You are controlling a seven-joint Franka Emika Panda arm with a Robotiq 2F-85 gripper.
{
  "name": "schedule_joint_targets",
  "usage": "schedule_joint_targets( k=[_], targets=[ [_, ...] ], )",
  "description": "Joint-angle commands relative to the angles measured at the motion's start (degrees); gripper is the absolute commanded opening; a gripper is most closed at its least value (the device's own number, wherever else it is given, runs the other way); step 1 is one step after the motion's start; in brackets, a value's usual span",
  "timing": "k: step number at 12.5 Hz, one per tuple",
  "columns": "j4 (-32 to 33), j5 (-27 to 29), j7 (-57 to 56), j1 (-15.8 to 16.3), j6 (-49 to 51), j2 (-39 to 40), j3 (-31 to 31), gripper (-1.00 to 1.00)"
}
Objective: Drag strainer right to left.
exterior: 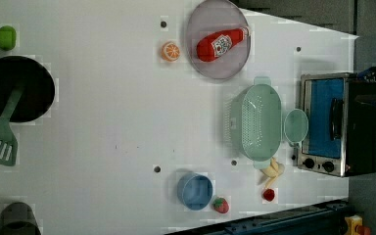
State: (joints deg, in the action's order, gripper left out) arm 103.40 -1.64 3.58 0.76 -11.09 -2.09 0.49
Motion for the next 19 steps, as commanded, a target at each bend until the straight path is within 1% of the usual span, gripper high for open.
schedule_joint_targets(
  k=[1, 3, 6, 9, 14, 19],
  targets=[
    [18.7, -0.3, 1.2, -1.5, 9.8, -29.5, 3.5, 0.59],
    [19.6, -0.3, 1.3, -1.5, 9.6, -29.3, 3.5, 0.99],
    [22.9, -0.3, 2.0, -1.4, 7.9, -27.0, 3.0, 1.00],
    [28.0, -0.3, 8.6, -1.4, 1.2, -21.9, 2.8, 1.00],
    [34.9, -0.3, 21.7, -1.1, -18.3, -8.8, 2.5, 1.00],
    [37.6, -0.2, 24.3, -1.1, -39.3, 5.1, 1.4, 1.00]
  ],
)
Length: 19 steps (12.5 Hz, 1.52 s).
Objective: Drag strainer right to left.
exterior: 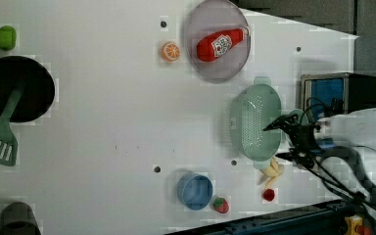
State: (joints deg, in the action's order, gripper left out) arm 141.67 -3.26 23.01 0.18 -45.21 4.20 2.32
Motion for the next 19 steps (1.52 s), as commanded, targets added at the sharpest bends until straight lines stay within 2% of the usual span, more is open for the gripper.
schedule_joint_targets(
  k=[1, 5, 8, 14, 19],
  targets=[
    [-0.5, 1.6, 7.8, -0.4, -8.1, 1.2, -0.6, 1.00],
    [0.4, 1.7, 21.7, 0.9, -19.7, 10.0, -2.9, 1.00],
    [0.6, 1.7, 22.9, 1.9, -25.5, 14.8, -4.3, 1.00],
    [-0.1, 1.8, 23.4, 4.2, -26.0, 16.8, -5.0, 1.00],
    [-1.0, 1.9, 32.1, 8.3, -25.6, 17.8, -6.9, 1.00]
  ],
)
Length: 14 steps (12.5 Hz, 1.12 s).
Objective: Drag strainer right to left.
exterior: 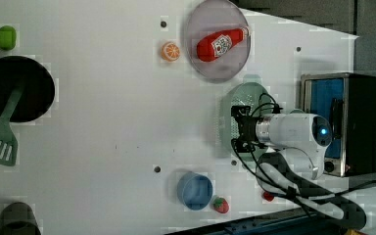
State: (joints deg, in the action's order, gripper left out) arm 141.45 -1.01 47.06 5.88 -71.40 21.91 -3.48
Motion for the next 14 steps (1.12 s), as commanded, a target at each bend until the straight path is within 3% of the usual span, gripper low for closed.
schedule_joint_targets(
  k=[1, 14],
  targets=[
    [-1.2, -0.3, 10.5, 3.6, 0.6, 0.5, -1.7, 1.00],
    [-15.3, 0.0, 26.5, 15.7, 8.3, 7.4, -6.2, 1.00]
  ],
)
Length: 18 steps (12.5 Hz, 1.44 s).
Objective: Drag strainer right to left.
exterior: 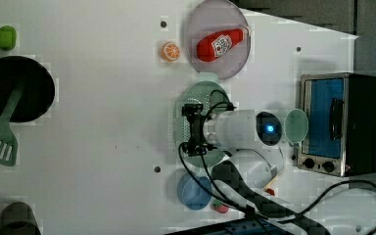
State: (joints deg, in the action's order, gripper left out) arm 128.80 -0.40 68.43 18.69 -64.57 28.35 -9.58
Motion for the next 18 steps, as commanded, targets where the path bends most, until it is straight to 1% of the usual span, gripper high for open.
schedule_joint_targets(
  k=[1, 5, 8, 11, 14, 18],
  targets=[
    [-3.8, -0.1, 6.0, 3.8, 1.9, 1.6, -0.1, 1.00],
    [-7.5, 2.9, 7.3, 7.2, 1.8, 3.7, -0.1, 1.00],
    [-10.4, 5.0, 7.3, 9.2, 1.9, 5.7, -0.1, 1.00],
    [-13.2, 7.1, 7.5, 10.9, 1.8, 7.3, -0.1, 1.00],
    [-15.2, 7.2, 7.7, 12.1, 1.7, 8.5, -0.1, 1.00],
    [-18.2, 9.1, 12.4, 14.1, 1.7, 10.2, -0.1, 1.00]
  ],
)
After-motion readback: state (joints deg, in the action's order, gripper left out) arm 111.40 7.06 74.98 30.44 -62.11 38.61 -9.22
